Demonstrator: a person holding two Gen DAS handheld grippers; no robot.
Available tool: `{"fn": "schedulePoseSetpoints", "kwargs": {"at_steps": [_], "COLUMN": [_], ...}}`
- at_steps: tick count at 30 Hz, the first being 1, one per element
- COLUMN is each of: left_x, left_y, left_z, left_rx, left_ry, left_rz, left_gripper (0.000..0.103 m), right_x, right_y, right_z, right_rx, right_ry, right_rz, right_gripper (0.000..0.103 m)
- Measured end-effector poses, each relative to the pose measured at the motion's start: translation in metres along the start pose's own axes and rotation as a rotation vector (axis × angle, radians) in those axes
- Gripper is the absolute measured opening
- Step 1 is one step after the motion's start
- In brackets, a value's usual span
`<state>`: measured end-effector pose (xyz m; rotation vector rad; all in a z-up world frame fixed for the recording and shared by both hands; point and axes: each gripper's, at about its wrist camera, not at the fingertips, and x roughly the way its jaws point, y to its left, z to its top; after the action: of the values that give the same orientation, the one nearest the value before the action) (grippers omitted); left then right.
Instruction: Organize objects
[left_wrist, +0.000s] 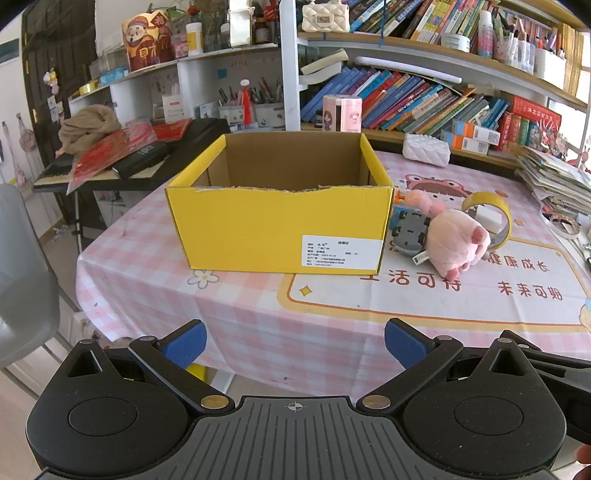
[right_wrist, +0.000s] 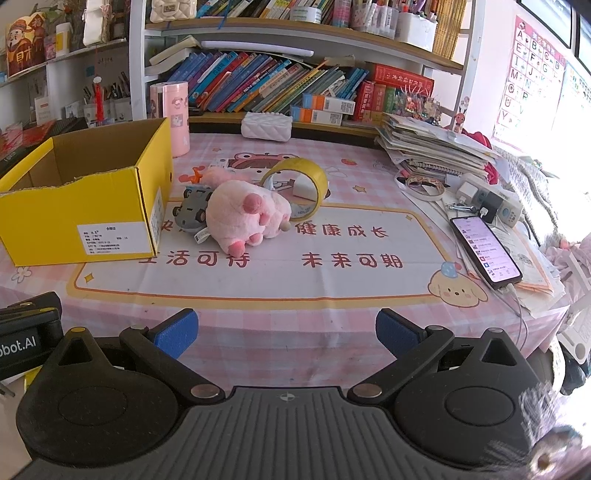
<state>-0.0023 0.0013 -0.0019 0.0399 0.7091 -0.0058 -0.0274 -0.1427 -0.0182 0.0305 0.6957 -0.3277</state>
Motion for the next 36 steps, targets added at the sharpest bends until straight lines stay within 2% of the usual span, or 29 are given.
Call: {"fn": "schedulePoseSetpoints", "kwargs": {"at_steps": [36], "left_x": [0.0034], "left_y": [-0.0002], "left_z": [0.003], "left_rx": [0.005], "left_ry": [0.013], "left_rz": [-0.005], "left_gripper": [0.103], "right_x": [0.0011], "right_y": [0.0009], "right_z": [0.0008], "right_rx": [-0.003], "right_ry": [0.003], "right_rz": [-0.003], "right_gripper": [0.103]}}
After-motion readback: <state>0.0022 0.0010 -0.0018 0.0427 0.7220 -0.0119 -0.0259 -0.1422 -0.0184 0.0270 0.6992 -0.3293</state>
